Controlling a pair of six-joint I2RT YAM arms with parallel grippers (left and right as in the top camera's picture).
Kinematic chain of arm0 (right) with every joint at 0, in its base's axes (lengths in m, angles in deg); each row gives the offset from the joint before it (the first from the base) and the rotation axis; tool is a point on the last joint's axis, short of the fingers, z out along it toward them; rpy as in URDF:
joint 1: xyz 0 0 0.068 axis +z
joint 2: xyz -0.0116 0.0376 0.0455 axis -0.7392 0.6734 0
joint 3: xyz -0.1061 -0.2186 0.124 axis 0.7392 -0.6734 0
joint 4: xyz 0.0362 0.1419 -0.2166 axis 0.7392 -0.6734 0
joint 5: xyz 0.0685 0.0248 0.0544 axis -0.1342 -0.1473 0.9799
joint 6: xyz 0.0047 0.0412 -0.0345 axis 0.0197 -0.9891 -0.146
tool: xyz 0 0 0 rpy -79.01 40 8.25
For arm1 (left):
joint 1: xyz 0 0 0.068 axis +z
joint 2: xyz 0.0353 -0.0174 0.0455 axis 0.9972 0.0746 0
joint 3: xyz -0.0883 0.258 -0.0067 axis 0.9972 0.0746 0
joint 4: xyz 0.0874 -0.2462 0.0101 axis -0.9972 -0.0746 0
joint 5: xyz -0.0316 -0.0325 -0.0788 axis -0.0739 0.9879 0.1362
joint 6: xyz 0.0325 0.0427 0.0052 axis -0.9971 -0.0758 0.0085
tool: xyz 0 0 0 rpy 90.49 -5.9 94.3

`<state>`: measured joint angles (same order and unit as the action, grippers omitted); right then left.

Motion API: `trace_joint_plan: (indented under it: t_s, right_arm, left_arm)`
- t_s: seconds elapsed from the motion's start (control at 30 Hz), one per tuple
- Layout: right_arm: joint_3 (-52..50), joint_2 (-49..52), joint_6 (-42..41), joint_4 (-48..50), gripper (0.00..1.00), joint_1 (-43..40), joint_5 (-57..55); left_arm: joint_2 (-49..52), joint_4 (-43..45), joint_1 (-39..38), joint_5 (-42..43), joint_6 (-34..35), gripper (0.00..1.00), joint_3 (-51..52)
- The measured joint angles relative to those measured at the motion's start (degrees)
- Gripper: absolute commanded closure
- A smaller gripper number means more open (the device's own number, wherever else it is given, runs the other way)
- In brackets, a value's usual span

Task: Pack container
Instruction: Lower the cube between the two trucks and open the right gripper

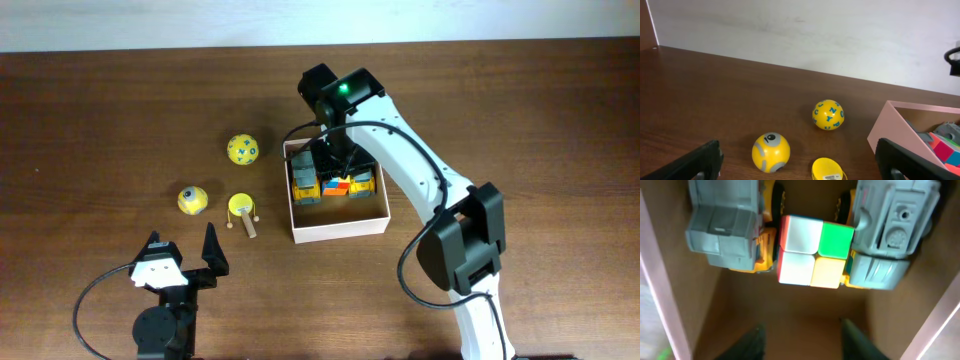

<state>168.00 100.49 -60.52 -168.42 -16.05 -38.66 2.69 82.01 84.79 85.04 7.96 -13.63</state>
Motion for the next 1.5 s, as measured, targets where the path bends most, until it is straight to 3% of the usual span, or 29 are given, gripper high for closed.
trace_joint_plan:
  t_s: [0.07, 0.33, 0.5, 1.5]
  right_arm:
    - [0.00, -0.13, -0.22, 0.04, 0.73, 0.09, 0.26]
    - [-0.63, -0.20, -0.22, 0.48, 0.74, 0.52, 0.35]
    - [-6.23, -0.42, -0.31, 3.41, 0.78, 0.81, 0.35]
    - [-14.25, -0.68, -0.39, 15.74, 0.74, 0.90, 0.13]
  left_arm:
    - [0.00, 0.00, 0.00, 0.00, 0.00, 0.01, 0.00]
    - [0.00, 0.00, 0.00, -0.02, 0.00, 0.01, 0.00]
    - [0.00, 0.00, 0.00, -0.02, 0.00, 0.01, 0.00]
    - [0.00, 0.00, 0.00, -0.02, 0.00, 0.01, 0.00]
